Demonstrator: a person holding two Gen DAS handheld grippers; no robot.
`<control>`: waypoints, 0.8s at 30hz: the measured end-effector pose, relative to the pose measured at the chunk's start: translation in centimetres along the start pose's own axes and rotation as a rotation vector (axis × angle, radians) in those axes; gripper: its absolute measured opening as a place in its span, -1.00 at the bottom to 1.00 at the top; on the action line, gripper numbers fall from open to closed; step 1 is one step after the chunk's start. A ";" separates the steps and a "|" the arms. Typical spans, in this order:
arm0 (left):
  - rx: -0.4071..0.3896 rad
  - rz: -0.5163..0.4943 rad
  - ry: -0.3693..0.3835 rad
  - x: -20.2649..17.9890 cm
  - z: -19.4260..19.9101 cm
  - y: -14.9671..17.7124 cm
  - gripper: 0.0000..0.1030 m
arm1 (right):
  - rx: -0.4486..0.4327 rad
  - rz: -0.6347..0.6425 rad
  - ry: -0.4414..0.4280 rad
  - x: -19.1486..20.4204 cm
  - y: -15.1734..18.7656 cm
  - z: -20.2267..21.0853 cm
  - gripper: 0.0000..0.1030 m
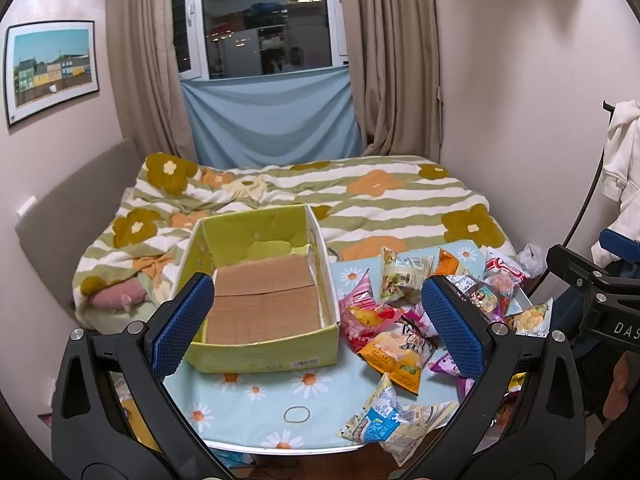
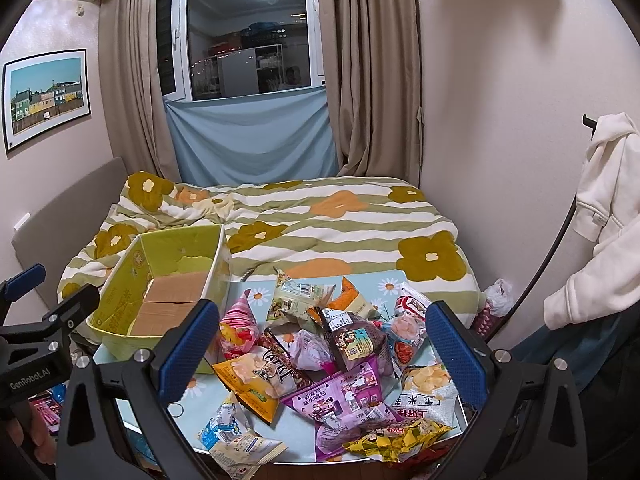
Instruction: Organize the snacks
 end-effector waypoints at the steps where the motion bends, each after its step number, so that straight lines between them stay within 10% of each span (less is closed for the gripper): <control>1: 0.000 0.000 0.000 0.0 0.0 0.0 1.00 | 0.001 -0.001 0.000 0.0 0.0 0.0 1.00; 24: -0.006 0.005 -0.007 0.5 0.3 -0.2 1.00 | 0.001 -0.006 -0.006 0.5 0.3 0.2 1.00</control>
Point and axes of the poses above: each gripper's, at about its wrist camera, not at the fingertips, and z roughly against the way its jaws point, x to its left, y to its underside, the point moved 7 cm from there along -z, roughly the way its jaws point, and after that the axes turned 8 degrees about y, right-handed, at the moved point
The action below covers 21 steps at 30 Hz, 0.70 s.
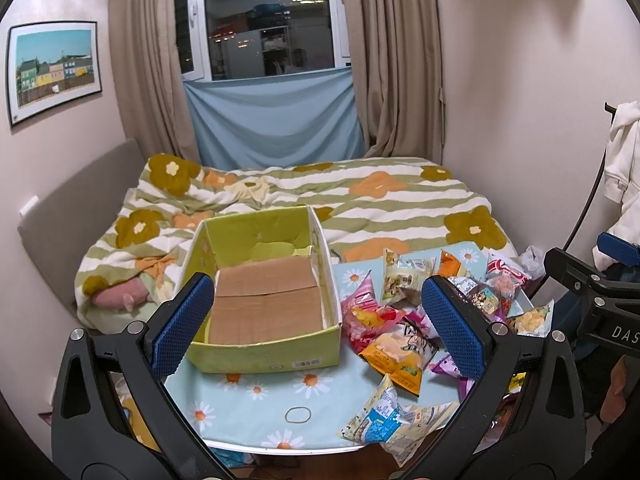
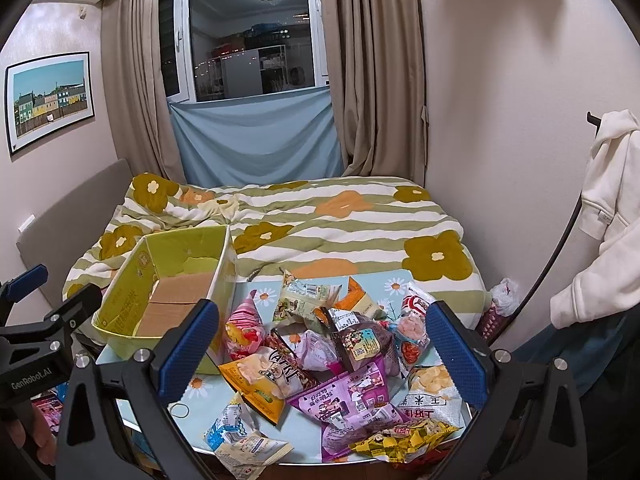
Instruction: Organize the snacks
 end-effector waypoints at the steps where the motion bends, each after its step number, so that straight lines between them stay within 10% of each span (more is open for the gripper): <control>1: 0.000 0.000 -0.001 0.0 0.0 0.0 1.00 | -0.001 -0.001 0.000 0.0 0.1 0.1 1.00; 21: 0.150 0.108 0.035 -0.7 -3.1 4.7 1.00 | 0.069 -0.003 0.036 -1.4 1.1 -1.9 1.00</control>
Point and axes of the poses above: each gripper's, at about its wrist camera, not at the fingertips, and z roughly against the way its jaws point, x to its left, y to its underside, the point moved 7 cm from there along -z, roughly the way its jaws point, and after that the axes turned 8 degrees about y, right-handed, at the moved point
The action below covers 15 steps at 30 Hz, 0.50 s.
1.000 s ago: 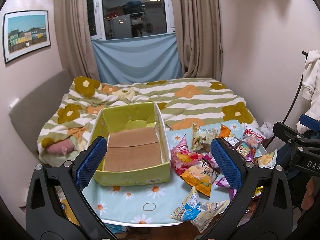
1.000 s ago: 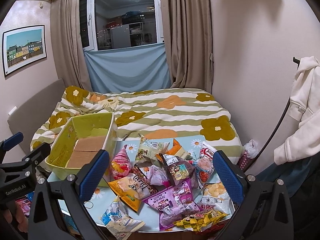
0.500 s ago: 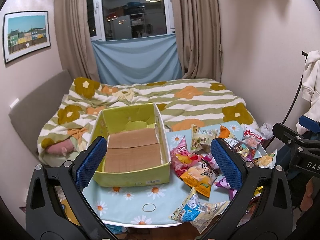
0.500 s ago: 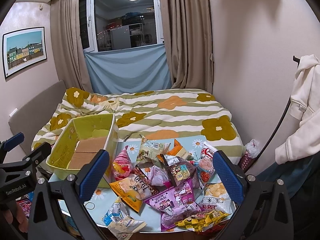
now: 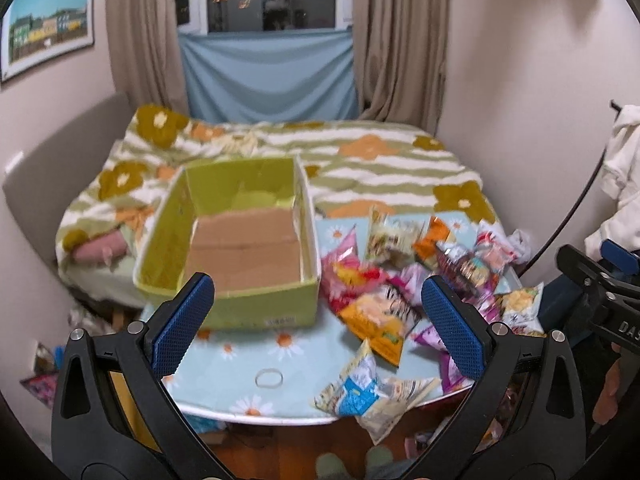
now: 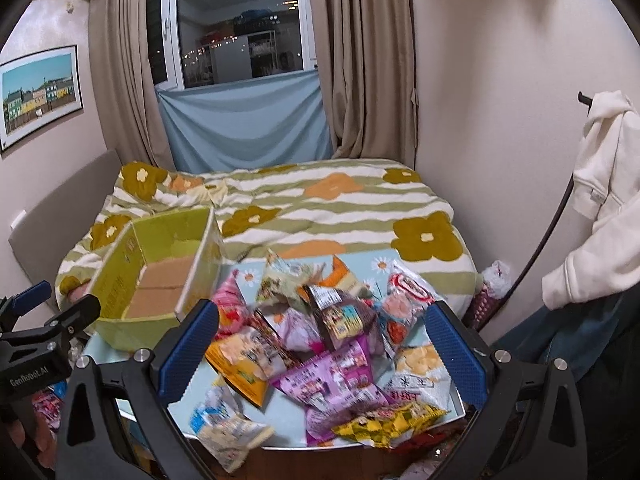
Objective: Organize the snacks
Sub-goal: 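Grasp the blue-white snack bag with the left tool while the right tool grasps the purple bag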
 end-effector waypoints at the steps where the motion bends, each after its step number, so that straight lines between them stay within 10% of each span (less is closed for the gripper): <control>1: 0.022 0.019 -0.009 0.0 -0.5 0.8 1.00 | 0.004 0.001 -0.002 -0.7 0.8 -0.4 1.00; 15: 0.273 0.282 -0.091 -1.4 -9.0 11.9 1.00 | 0.122 0.114 -0.119 -3.5 9.0 -9.0 1.00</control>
Point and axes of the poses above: each gripper's, at about its wrist camera, not at the fingertips, and z roughly against the way its jaws point, x to its left, y to its underside, the point moved 7 cm from there along -z, roughly the way its jaws point, and after that the axes turned 8 degrees about y, right-handed, at the moved point
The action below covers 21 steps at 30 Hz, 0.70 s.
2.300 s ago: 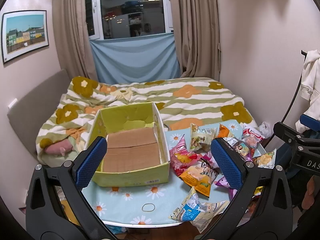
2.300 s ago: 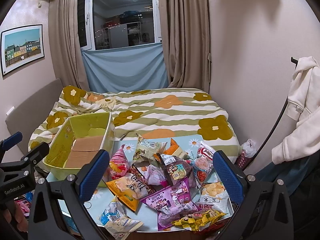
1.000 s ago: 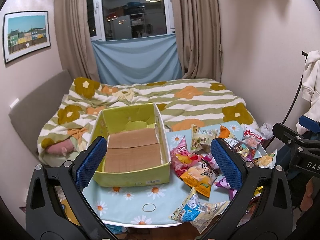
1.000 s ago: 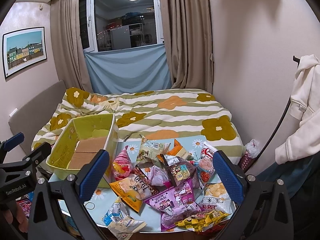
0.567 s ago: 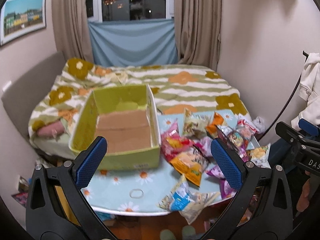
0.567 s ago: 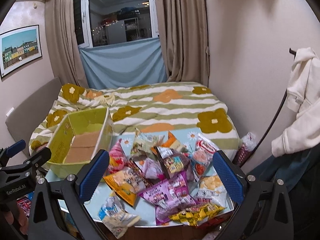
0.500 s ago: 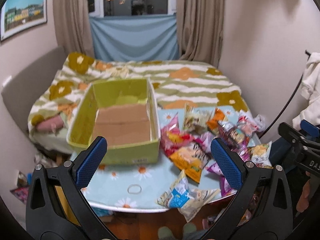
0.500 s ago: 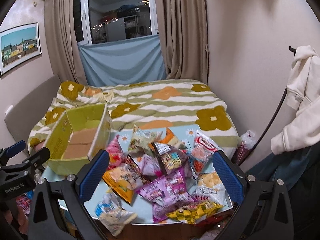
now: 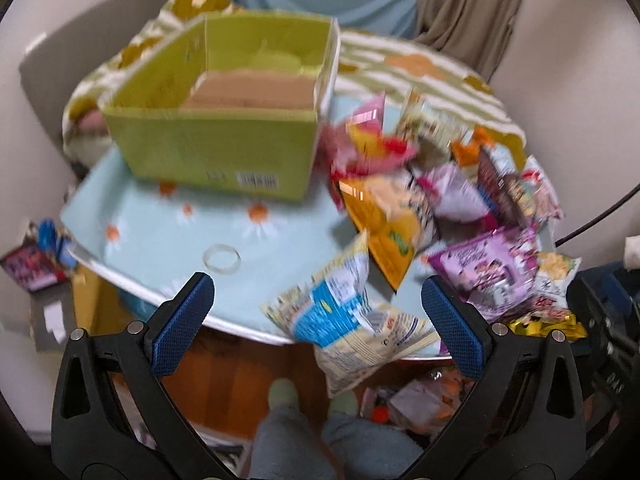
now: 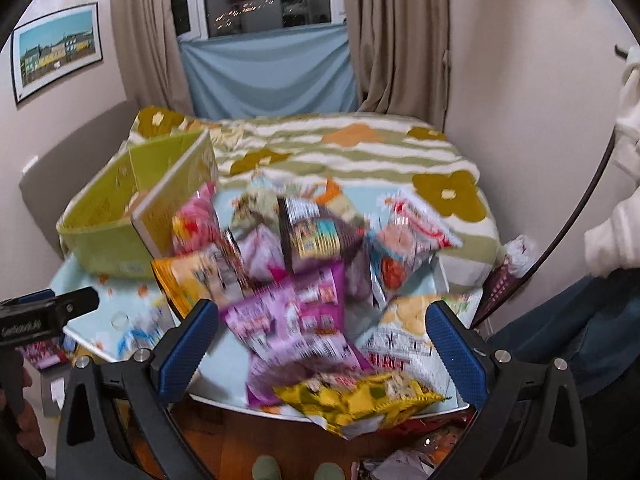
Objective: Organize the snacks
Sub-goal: 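Grasp the blue-white snack bag with the left tool while the right tool grasps the purple bag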
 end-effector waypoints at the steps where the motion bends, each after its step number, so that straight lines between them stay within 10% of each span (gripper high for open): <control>1: 0.014 0.017 -0.002 -0.1 -0.9 0.5 1.00 | 0.014 0.009 -0.006 -0.7 0.9 -0.5 1.00; 11: 0.104 0.120 -0.028 -0.9 -6.1 2.8 0.99 | 0.081 0.082 -0.105 -0.1 3.2 -4.4 1.00; 21: 0.190 0.132 -0.018 -1.7 -9.7 4.4 0.39 | 0.134 0.184 -0.144 2.0 3.3 -7.3 1.00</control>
Point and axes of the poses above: each gripper's, at about its wrist camera, not at the fingertips, and z roughly against the way its jaws point, x to its left, y to its underside, the point moved 7 cm from there along -z, roughly the way its jaws point, and after that the axes turned 8 degrees about y, right-handed, at the moved point
